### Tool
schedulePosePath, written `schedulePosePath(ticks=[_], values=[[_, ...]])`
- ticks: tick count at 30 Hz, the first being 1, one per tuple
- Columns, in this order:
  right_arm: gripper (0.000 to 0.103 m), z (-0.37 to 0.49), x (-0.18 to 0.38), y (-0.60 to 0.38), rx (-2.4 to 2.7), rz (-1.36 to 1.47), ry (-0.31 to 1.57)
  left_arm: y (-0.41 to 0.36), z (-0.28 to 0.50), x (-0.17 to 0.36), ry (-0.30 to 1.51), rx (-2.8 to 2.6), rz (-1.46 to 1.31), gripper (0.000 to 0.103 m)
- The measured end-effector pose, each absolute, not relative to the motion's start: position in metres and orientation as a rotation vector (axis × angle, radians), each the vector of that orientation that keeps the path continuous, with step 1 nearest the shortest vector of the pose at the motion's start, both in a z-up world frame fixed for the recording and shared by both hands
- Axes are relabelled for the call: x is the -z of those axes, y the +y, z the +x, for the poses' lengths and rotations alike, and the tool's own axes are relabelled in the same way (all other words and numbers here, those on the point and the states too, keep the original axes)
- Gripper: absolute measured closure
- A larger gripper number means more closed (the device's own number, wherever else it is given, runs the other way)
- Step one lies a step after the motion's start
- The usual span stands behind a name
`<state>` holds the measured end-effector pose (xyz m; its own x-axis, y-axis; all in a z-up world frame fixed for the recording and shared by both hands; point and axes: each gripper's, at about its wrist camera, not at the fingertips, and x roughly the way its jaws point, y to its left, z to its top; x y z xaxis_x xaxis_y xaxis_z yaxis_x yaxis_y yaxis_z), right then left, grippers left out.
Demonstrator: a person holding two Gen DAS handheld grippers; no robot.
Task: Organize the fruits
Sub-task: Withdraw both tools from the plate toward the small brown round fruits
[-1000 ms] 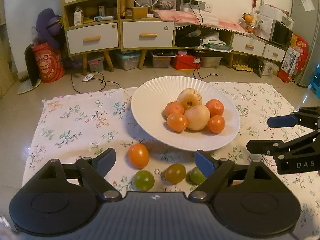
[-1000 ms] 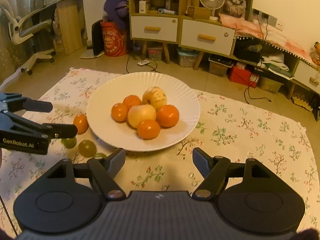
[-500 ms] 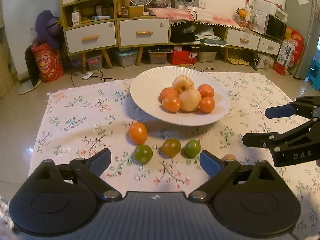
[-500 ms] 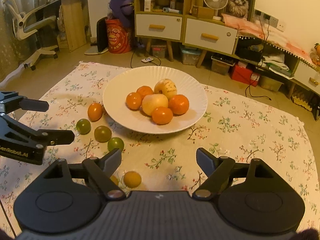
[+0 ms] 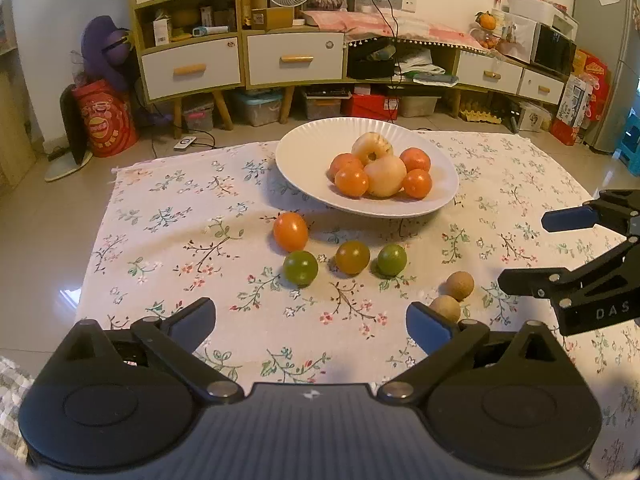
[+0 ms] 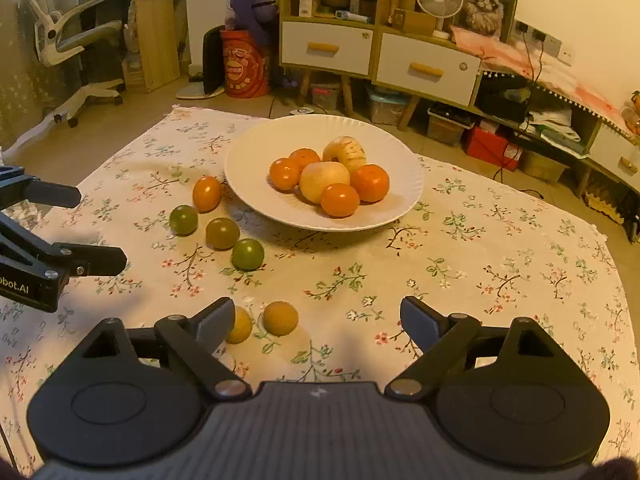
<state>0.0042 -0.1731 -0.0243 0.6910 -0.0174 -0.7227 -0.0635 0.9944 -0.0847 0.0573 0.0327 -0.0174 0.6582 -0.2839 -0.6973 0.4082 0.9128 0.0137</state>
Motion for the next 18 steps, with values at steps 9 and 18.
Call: schedulePosePath(ticks=[9, 18], values=[[0.012, -0.009, 0.026, -0.162, -0.054, -0.161, 0.778, 0.035, 0.047, 0.026, 0.769, 0.406, 0.203, 0.014], [0.010, -0.013, 0.030, -0.158, -0.068, -0.186, 0.757, 0.038, 0.040, 0.043, 0.795, 0.418, 0.223, 0.014]])
